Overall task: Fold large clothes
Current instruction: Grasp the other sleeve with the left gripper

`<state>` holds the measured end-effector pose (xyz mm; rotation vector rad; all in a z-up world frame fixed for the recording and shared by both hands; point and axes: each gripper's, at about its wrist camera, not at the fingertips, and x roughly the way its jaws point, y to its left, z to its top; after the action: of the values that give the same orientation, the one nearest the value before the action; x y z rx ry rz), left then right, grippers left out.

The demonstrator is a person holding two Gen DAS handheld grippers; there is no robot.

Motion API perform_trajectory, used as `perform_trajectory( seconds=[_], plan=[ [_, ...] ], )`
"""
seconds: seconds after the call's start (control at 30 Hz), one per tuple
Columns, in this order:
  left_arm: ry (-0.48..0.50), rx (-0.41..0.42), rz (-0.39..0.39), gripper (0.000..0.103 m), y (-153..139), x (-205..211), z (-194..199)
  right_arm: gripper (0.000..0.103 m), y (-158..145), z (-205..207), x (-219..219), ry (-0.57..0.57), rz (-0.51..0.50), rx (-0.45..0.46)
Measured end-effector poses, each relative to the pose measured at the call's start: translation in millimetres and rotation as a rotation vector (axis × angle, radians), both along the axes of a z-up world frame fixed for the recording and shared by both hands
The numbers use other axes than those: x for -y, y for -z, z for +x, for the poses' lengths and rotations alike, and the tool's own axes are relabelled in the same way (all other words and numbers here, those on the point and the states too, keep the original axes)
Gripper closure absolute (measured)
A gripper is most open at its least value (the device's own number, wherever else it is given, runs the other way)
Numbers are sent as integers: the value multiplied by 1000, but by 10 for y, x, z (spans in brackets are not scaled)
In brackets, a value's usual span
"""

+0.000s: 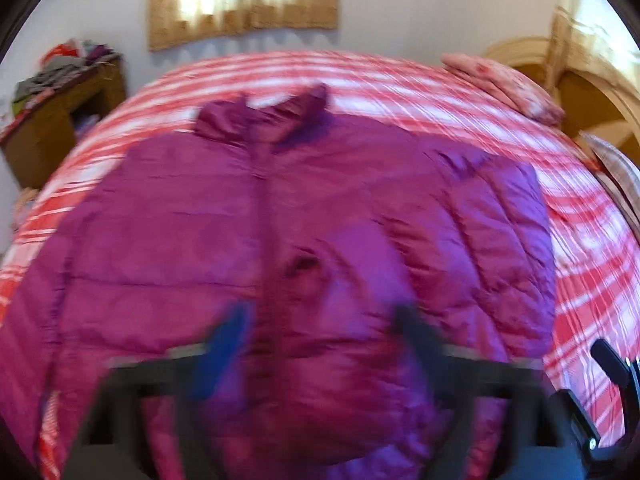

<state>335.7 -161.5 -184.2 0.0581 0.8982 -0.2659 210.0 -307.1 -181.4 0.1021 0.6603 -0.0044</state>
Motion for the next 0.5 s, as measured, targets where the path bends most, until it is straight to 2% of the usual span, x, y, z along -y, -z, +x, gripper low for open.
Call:
perform_trajectory(
  seconds=[0.03, 0.1, 0.2, 0.37, 0.5],
  plan=[
    [22, -8, -3, 83, 20, 43, 2, 16, 15, 1, 25, 4, -2, -3],
    [28, 53, 15, 88, -78, 72, -72, 16, 55, 21, 100, 13, -5, -14],
    [14, 152, 58, 90, -317, -27, -163, 16, 99, 18, 180, 33, 2, -21],
    [-49, 270, 110, 91, -642, -424, -293, 16, 155, 17, 200, 39, 9, -34],
    [-102, 269, 177, 91, -606, -718, -311, 16, 184, 23, 161, 27, -4, -40]
  ],
)
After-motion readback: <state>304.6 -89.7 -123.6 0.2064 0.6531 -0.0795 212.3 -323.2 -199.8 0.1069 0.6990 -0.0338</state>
